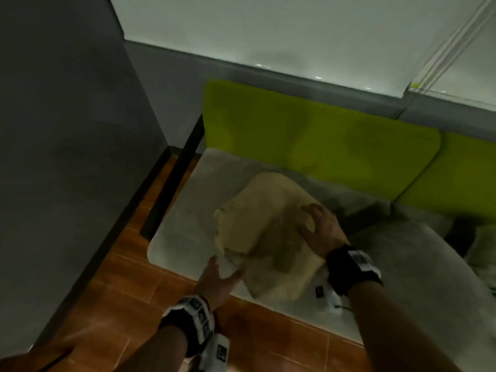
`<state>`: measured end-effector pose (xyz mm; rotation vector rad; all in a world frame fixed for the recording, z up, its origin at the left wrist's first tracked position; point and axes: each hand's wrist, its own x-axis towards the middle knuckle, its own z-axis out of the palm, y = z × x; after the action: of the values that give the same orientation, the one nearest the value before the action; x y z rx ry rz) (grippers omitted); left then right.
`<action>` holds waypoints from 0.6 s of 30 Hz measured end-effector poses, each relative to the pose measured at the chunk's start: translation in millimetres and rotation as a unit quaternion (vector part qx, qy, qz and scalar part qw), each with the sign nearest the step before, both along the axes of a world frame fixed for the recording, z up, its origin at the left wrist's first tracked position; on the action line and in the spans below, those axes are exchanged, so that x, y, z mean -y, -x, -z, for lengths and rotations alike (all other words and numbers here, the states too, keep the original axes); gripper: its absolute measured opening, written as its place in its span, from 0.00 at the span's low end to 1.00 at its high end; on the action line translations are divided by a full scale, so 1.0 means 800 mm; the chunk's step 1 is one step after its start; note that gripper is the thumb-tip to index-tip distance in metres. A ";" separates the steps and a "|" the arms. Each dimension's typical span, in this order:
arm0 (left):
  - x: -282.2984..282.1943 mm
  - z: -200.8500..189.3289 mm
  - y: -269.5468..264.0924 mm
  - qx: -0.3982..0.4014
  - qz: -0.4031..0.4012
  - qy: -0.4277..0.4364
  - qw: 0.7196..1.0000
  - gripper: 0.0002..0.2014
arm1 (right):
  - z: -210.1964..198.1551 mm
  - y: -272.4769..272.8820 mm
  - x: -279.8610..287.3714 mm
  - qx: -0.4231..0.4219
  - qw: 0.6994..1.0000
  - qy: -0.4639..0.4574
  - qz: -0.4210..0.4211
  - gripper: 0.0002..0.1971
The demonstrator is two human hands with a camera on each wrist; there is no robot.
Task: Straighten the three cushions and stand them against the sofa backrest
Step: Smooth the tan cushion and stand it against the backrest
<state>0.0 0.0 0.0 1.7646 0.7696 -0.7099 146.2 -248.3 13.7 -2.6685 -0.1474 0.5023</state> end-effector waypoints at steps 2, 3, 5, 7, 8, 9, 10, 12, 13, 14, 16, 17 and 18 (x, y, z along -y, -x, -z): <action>0.000 0.031 -0.028 -0.006 -0.006 0.043 0.999 0.64 | 0.018 -0.051 -0.014 -0.013 0.999 0.031 0.009 0.36; 0.002 0.040 -0.040 -0.014 -0.017 0.068 0.997 0.59 | 0.027 -0.075 -0.017 -0.025 0.998 0.047 0.013 0.38; 0.006 0.064 -0.060 -0.039 -0.056 0.116 0.991 0.53 | 0.043 -0.110 -0.020 -0.056 0.995 0.072 0.032 0.45; 0.008 0.076 -0.074 -0.052 -0.126 0.145 0.980 0.58 | 0.068 -0.122 -0.014 -0.102 0.989 0.067 0.088 0.57; 0.007 0.092 -0.079 -0.057 -0.143 0.141 0.978 0.64 | 0.076 -0.124 -0.011 -0.129 0.983 0.044 0.122 0.64; 0.008 0.101 -0.085 -0.056 -0.157 0.140 0.976 0.69 | 0.088 -0.127 -0.008 -0.151 0.976 0.015 0.154 0.69; 0.011 0.107 -0.090 -0.051 -0.167 0.141 0.975 0.73 | 0.097 -0.126 -0.005 -0.169 0.970 -0.006 0.177 0.73; 0.015 0.112 -0.099 -0.009 -0.198 0.134 0.971 0.75 | 0.108 -0.125 -0.003 -0.187 0.961 -0.030 0.202 0.74; 0.015 0.114 -0.104 0.015 -0.207 0.111 0.972 0.73 | 0.110 -0.126 -0.003 -0.192 0.957 -0.038 0.214 0.73; 0.016 0.112 -0.109 0.040 -0.211 0.090 0.973 0.70 | 0.106 -0.126 -0.004 -0.198 0.953 -0.044 0.227 0.71; 0.007 0.107 -0.117 0.085 -0.211 0.068 0.971 0.60 | 0.095 -0.127 -0.007 -0.201 0.949 -0.059 0.238 0.67; -0.001 0.099 -0.123 0.098 -0.211 0.052 0.971 0.54 | 0.086 -0.126 -0.011 -0.195 0.949 -0.063 0.238 0.64; -0.010 0.097 -0.127 0.098 -0.213 0.035 0.971 0.51 | 0.077 -0.122 -0.015 -0.190 0.950 -0.065 0.239 0.60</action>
<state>101.8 8.1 -77.7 1.5080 0.9351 -0.2662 244.1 -236.6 -47.8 -2.3085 0.5468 0.7916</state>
